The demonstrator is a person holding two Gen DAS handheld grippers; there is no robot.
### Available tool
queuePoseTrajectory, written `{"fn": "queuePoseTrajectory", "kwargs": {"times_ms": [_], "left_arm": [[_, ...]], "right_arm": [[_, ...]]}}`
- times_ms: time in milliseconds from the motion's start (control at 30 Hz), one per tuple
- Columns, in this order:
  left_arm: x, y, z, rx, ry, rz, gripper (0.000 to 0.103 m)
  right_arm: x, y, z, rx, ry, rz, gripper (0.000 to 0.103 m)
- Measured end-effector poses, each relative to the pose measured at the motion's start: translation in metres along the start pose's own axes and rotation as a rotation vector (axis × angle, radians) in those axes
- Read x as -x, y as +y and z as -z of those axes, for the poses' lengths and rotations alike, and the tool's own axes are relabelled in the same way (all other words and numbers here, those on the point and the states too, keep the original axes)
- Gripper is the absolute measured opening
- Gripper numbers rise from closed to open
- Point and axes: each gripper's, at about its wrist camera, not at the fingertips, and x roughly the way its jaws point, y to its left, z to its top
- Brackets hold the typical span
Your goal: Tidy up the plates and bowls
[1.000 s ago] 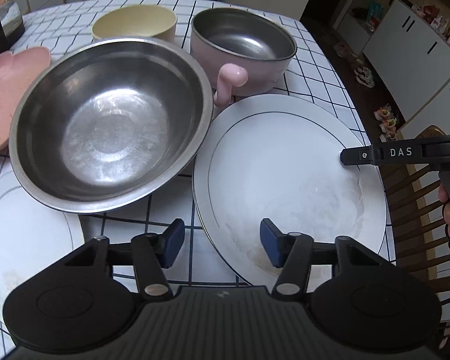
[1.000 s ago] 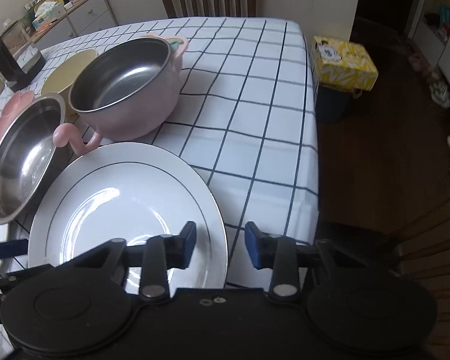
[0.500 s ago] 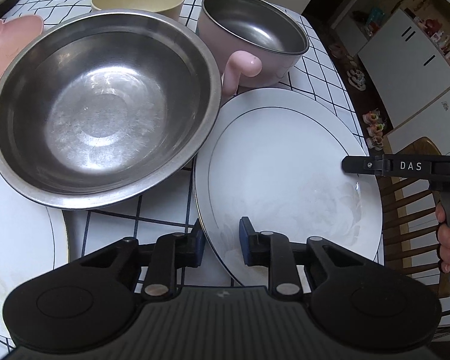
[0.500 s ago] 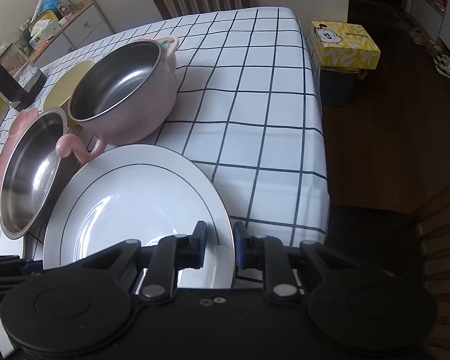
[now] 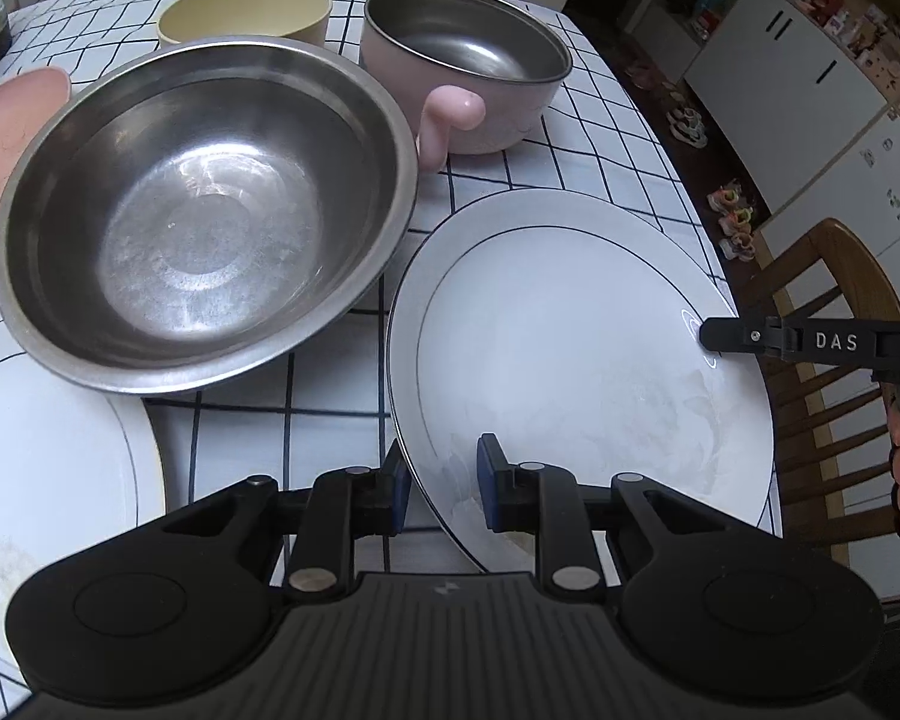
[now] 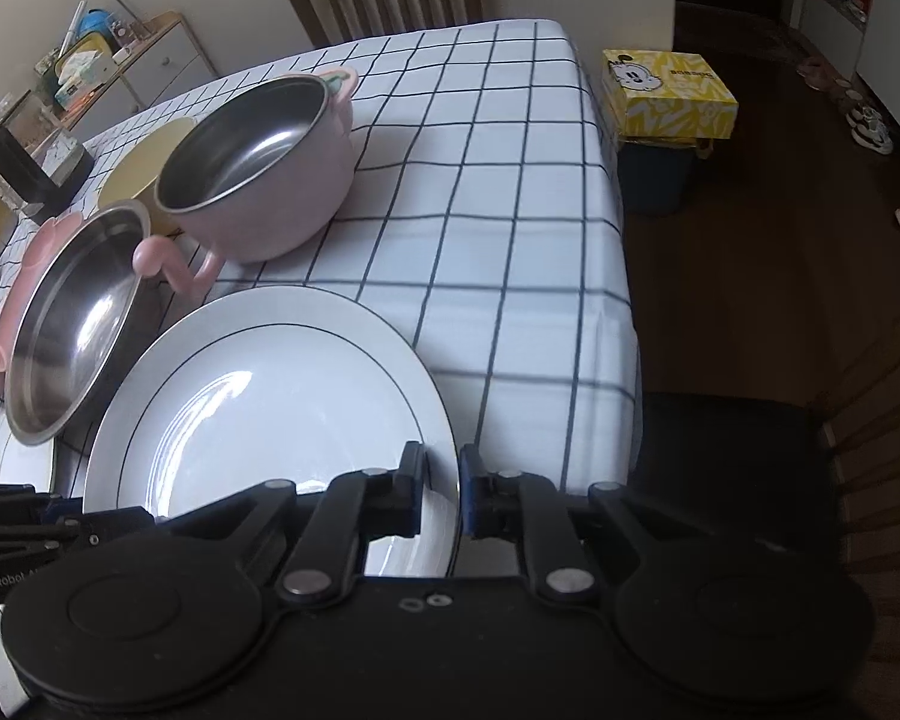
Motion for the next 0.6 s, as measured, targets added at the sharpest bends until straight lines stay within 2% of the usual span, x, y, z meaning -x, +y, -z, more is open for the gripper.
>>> {"fn": "queuePoseTrajectory", "kwargs": {"times_ms": [300, 600], "left_arm": [[0.028, 0.002, 0.033, -0.103, 0.025, 0.049, 0.022], [0.051, 0.002, 0.07, -0.192, 0.044, 0.092, 0.022]], "right_arm": [[0.032, 0.007, 0.057, -0.076, -0.005, -0.01, 0.011], [0.072, 0.028, 0.134, -0.179, -0.039, 0.029, 0.011]]}}
